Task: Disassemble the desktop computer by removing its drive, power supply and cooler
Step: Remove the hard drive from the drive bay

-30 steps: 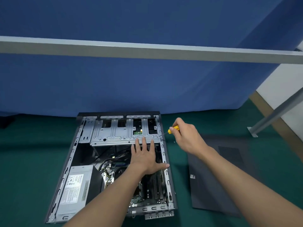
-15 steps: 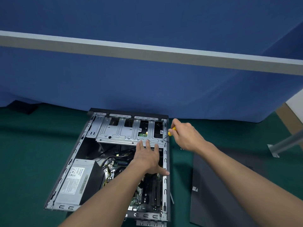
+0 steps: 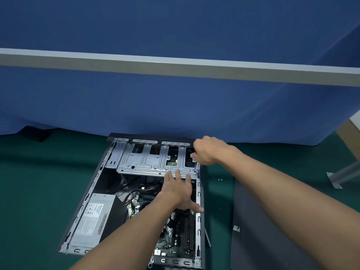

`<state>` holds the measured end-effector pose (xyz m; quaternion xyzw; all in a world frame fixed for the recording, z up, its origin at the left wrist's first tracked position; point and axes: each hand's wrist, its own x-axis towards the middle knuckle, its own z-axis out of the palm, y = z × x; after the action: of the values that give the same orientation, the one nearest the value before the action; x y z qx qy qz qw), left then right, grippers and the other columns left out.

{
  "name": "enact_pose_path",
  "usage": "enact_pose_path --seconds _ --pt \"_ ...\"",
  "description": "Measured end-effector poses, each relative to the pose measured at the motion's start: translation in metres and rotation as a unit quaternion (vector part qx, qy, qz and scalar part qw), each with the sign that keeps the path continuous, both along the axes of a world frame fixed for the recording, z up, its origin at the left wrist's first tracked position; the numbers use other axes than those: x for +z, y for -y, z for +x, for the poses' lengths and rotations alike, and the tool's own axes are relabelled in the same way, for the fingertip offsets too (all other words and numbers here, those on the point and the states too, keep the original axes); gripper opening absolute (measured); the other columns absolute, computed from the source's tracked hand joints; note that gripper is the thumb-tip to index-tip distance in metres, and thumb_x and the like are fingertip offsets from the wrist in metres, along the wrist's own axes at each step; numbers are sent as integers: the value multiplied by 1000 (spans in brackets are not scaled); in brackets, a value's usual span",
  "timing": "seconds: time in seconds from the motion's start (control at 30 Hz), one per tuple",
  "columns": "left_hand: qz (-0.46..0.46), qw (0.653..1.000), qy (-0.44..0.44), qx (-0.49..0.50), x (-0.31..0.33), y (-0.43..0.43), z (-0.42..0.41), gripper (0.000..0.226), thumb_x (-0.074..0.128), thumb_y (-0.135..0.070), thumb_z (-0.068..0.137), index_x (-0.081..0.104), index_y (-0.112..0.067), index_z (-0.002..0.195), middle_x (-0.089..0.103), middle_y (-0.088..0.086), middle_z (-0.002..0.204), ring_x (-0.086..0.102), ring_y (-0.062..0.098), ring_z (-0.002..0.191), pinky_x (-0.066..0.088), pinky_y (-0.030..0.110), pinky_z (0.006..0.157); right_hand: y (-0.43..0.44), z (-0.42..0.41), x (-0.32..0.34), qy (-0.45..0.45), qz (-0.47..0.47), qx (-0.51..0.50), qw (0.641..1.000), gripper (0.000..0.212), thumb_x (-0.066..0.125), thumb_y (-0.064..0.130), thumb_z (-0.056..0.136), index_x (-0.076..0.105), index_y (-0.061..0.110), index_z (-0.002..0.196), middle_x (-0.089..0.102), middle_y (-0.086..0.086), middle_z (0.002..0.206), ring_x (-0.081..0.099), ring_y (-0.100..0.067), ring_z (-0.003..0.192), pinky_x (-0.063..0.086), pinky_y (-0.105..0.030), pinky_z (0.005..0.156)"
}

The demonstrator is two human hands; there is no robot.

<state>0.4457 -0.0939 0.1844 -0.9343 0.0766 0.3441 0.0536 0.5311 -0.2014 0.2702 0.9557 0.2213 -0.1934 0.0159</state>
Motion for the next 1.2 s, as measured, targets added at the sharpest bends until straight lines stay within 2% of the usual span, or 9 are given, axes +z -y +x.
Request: enact_pose_path --seconds 0.17,0.33,0.57,0.73,0.87,0.93,1.03,1.13,1.2 --pt "-2 1000 -3 -4 0 0 1 124 46 -86 74 -13 -10 153 -11 30 157 -12 48 145 -9 54 116 -18 12 8 -32 -78 2 996 12 46 18 92 50 12 82 49 -2 79 54 -26 78 39 -32 60" --pt "0 1000 3 -10 0 -1 1 124 44 -86 74 -13 -9 153 -10 31 157 -11 49 144 -8 55 117 -19 14 4 -26 -70 46 996 25 48 14 92 39 15 68 44 -3 76 46 -18 62 34 -28 51" --pt "2 1000 -4 -14 0 0 3 124 45 -85 75 -13 -8 153 -11 32 156 -11 49 144 -8 55 116 -7 15 5 -29 -69 136 988 34 51 20 96 39 14 65 43 -4 72 42 -19 57 33 -29 48" --pt "6 1000 -9 -15 1 1 4 124 45 -85 75 -14 -9 153 -11 32 156 -12 49 144 -9 56 116 -2 16 5 -32 -63 148 987 27 45 9 93 40 11 67 43 -6 72 41 -25 62 34 -33 53" --pt "5 1000 -8 -13 3 2 3 123 46 -84 76 -13 -8 153 -11 33 156 -11 50 144 -8 56 116 -4 12 9 7 -108 143 984 42 38 50 99 41 15 75 43 1 73 47 -25 70 33 -31 57" --pt "2 1000 -6 -10 4 2 2 123 47 -83 76 -12 -8 153 -10 33 156 -11 50 144 -8 56 116 -7 10 10 40 -149 143 978 48 26 56 99 52 17 87 55 -3 88 55 -30 86 35 -34 67" --pt "2 1000 -5 -10 5 2 2 122 47 -83 76 -12 -8 153 -10 33 156 -10 50 144 -8 57 117 -11 9 9 35 -145 145 978 31 36 35 102 55 13 91 59 -8 102 53 -30 85 36 -34 68" --pt "4 1000 -2 -11 4 1 1 123 46 -84 76 -12 -9 154 -9 32 156 -11 49 144 -8 57 117 -9 10 8 31 -100 124 987 32 48 20 95 34 16 68 42 -2 76 43 -24 66 32 -31 57" --pt "5 1000 2 -13 3 1 0 123 44 -85 75 -12 -9 154 -9 31 157 -10 49 145 -7 56 118 -10 7 9 28 -62 119 991 29 53 12 90 38 16 66 42 -3 73 45 -24 64 32 -29 51"
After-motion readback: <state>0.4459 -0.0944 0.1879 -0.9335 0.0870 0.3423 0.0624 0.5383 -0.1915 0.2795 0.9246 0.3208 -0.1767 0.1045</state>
